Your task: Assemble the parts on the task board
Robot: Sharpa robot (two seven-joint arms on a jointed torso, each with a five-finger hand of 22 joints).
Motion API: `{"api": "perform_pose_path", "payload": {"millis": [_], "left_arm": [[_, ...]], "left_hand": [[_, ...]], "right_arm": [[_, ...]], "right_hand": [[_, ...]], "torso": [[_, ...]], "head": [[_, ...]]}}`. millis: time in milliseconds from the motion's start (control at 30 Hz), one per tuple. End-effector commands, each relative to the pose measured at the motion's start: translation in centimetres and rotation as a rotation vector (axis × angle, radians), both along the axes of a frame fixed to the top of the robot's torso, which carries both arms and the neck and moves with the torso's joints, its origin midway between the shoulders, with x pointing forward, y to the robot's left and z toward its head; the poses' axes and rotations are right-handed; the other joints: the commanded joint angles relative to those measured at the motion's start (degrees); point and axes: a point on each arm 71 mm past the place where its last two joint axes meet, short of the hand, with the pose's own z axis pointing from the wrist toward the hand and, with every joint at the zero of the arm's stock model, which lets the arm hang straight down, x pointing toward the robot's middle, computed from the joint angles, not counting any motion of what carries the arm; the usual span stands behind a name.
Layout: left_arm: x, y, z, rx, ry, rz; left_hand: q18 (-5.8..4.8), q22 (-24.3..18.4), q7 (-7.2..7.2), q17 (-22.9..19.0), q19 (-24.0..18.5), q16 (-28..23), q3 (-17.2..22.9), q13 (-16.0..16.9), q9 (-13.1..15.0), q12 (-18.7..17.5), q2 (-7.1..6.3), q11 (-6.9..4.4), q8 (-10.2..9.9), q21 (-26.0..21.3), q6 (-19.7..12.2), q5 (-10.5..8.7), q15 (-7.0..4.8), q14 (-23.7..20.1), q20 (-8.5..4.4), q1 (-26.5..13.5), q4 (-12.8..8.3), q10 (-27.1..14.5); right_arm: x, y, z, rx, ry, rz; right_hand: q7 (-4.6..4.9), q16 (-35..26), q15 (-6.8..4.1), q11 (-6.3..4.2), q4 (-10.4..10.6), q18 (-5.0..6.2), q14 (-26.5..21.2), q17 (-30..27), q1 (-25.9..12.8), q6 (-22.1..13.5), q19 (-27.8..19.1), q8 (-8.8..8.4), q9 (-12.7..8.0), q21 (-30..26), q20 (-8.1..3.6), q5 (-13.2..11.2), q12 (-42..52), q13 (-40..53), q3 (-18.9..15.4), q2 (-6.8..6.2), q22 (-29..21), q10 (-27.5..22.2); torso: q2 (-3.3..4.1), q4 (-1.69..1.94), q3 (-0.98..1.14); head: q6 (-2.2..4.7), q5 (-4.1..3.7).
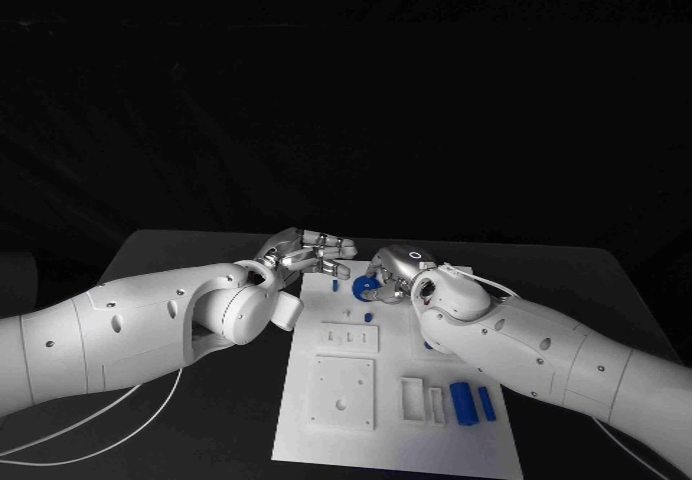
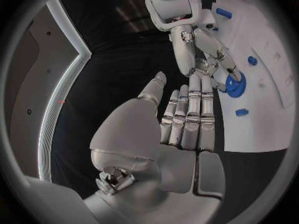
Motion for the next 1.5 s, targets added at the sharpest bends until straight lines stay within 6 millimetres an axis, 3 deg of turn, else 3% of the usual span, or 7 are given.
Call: {"api": "perform_pose_path", "payload": {"millis": [33, 267, 500, 800, 1133, 1300, 1500], "left_arm": [[0.0, -0.1, 0.1, -0.003, -0.008, -0.006], [0.1, 0.3, 0.1, 0.0, -0.009, 0.003], [0.1, 0.6, 0.1, 0.002, -0.011, 0.011], [0.3, 1.4, 0.1, 0.004, -0.015, 0.027], [0.5, 2.2, 0.1, 0.007, -0.02, 0.04], [0.6, 2.3, 0.1, 0.007, -0.02, 0.04], [0.7, 2.6, 0.0, 0.009, -0.018, 0.043]], "left_hand": [[0.15, -0.06, 0.19, 0.06, -0.43, 0.14, 0.3, 0.09, 0.07, -0.15, -0.12, -0.16, -0.25, 0.23, 0.13, 0.33, 0.01, -0.39, 0.12, -0.3, 0.18, -0.29], [0.15, -0.06, 0.19, 0.06, -0.43, 0.14, 0.3, 0.09, 0.07, -0.15, -0.12, -0.16, -0.25, 0.23, 0.13, 0.33, 0.01, -0.39, 0.12, -0.3, 0.18, -0.29], [0.15, -0.06, 0.19, 0.06, -0.43, 0.14, 0.3, 0.09, 0.07, -0.15, -0.12, -0.16, -0.25, 0.23, 0.13, 0.33, 0.01, -0.39, 0.12, -0.3, 0.18, -0.29], [0.15, -0.06, 0.19, 0.06, -0.43, 0.14, 0.3, 0.09, 0.07, -0.15, -0.12, -0.16, -0.25, 0.23, 0.13, 0.33, 0.01, -0.39, 0.12, -0.3, 0.18, -0.29], [0.09, -0.22, 0.12, 0.07, -0.49, 0.15, 0.46, 0.09, 0.07, -0.12, -0.07, -0.42, -0.25, 0.39, 0.17, 0.33, -0.1, -0.36, 0.04, -0.26, 0.11, 0.75], [0.09, -0.22, 0.12, 0.07, -0.49, 0.15, 0.46, 0.09, 0.07, -0.12, -0.07, -0.42, -0.25, 0.39, 0.17, 0.33, -0.1, -0.36, 0.04, -0.26, 0.11, 0.75], [0.05, -0.23, 0.15, 0.07, -0.51, 0.15, 0.51, 0.08, 0.06, -0.18, -0.06, -0.42, -0.27, 0.42, 0.08, 0.32, -0.11, -0.36, 0.02, -0.33, 0.11, 0.8]], "right_arm": [[-0.2, -0.2, 0.4, 0.04, -0.023, 0.003], [-1.0, -1.7, 1.5, 0.091, -0.064, -0.003], [-1.5, -4.3, 3.4, 0.138, -0.102, -0.023], [-1.8, -10.4, 5.0, 0.178, -0.1, -0.06], [-1.1, -17.8, 3.9, 0.204, -0.036, -0.131], [-0.6, -20.2, 2.9, 0.206, -0.001, -0.152], [-0.3, -20.9, 1.4, 0.203, 0.022, -0.155]], "right_hand": [[-0.01, -0.31, 0.33, 0.37, 2.35, 0.56, -0.22, 0.02, 0.71, -0.39, 2.39, 0.0, 0.07, -0.39, 0.55, 0.47, -0.14, -0.12, -2.04, -0.48, 3.82, -0.01], [0.02, -0.33, 0.27, 0.4, 5.16, 0.62, -0.23, 0.12, 1.76, -0.73, 2.51, -0.02, 0.07, -0.37, 0.49, 1.42, -0.07, -0.42, -5.5, -0.99, 3.9, -0.01], [-0.13, -0.37, 0.21, 0.29, 5.09, 0.6, -0.22, 0.1, 2.19, -0.06, 2.52, 0.01, 0.09, -0.42, 0.44, 3.08, -0.04, -0.45, -5.25, -0.93, 3.87, 0.01], [-0.26, -0.36, 0.25, 0.12, -2.26, 0.31, -0.17, 0.07, 2.69, 1.29, 2.39, -0.11, 0.02, 0.06, 0.41, 2.22, 0.16, -0.22, 3.43, -0.89, 3.98, 0.27], [0.01, -0.49, 0.29, 0.24, -5.45, 0.36, -0.24, 0.06, 3.32, 0.63, 2.19, -0.04, 0.03, -0.05, 0.48, 3.77, 0.07, -0.17, 3.26, -0.46, 3.96, 0.02], [0.21, -0.58, 0.5, 0.43, -7.27, 0.38, -0.23, 0.2, 3.67, 0.04, 2.1, -0.06, 0.02, -0.05, 0.68, 4.85, 0.07, -0.1, 1.44, 0.23, 3.99, -0.16], [0.26, -0.67, 0.55, 0.39, -9.43, 0.35, -0.22, 0.18, 3.25, 0.12, 1.98, -0.05, 0.02, 0.06, 0.74, 7.19, 0.14, -0.01, 2.15, 0.69, 4.02, -0.11]], "torso": [[-0.02, -0.02, 0.03], [-0.16, -0.38, 0.14], [-0.41, -0.87, 0.42], [-0.86, -1.57, 0.73], [-1.17, -2.59, 1.32], [-1.15, -2.6, 1.44], [-1.07, -2.58, 1.49]], "head": [[0.03, 0.05], [0.18, 0.09], [0.29, 0.26], [0.31, 0.1], [0.09, -0.24], [0.07, -0.56], [-0.06, -0.46]]}}
